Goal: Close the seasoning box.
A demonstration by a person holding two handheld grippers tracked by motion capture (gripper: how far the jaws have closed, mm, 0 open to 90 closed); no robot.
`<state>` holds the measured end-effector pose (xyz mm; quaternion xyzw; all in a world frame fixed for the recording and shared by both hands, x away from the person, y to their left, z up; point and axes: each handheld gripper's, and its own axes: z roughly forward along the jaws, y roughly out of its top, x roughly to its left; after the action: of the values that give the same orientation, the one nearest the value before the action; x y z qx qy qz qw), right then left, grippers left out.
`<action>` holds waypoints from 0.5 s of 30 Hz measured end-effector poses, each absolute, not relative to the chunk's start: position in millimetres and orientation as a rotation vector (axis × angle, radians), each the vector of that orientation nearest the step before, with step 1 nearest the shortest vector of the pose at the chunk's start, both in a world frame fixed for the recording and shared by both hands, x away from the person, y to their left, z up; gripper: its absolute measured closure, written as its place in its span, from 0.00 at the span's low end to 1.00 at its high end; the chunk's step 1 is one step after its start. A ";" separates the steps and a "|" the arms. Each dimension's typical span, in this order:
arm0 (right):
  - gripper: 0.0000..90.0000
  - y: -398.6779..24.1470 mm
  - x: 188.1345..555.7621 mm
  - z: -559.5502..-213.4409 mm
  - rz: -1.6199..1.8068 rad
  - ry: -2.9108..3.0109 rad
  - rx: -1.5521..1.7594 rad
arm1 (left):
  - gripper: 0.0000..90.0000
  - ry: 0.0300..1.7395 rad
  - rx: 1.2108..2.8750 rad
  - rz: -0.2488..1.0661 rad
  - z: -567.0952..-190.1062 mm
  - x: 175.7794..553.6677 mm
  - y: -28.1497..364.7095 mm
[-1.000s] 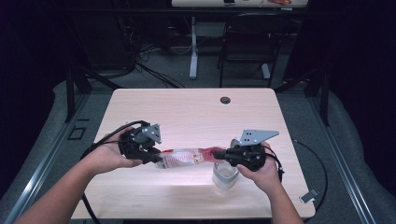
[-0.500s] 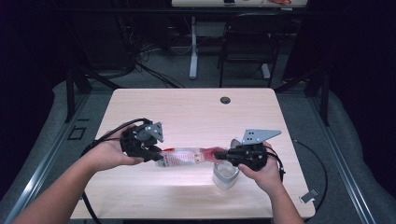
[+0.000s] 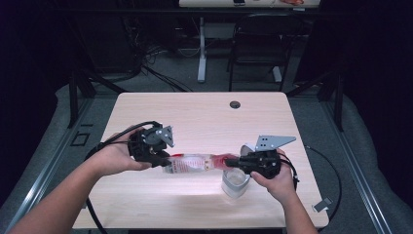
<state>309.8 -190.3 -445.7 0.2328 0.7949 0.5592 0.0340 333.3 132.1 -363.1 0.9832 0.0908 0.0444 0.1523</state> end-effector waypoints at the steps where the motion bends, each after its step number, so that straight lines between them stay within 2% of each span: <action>1: 1.00 -190.7 309.7 -445.9 1.725 2.444 0.719 | 0.86 0.256 2.824 0.129 -362.2 333.4 131.2; 15: 1.00 -196.2 310.8 -449.2 1.741 2.434 0.743 | 0.87 0.238 2.854 0.140 -355.4 333.5 122.4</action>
<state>310.8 -196.2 -449.2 0.2408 0.7892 0.5643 0.0291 333.5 122.4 -355.4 0.9860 0.0824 0.0484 0.1366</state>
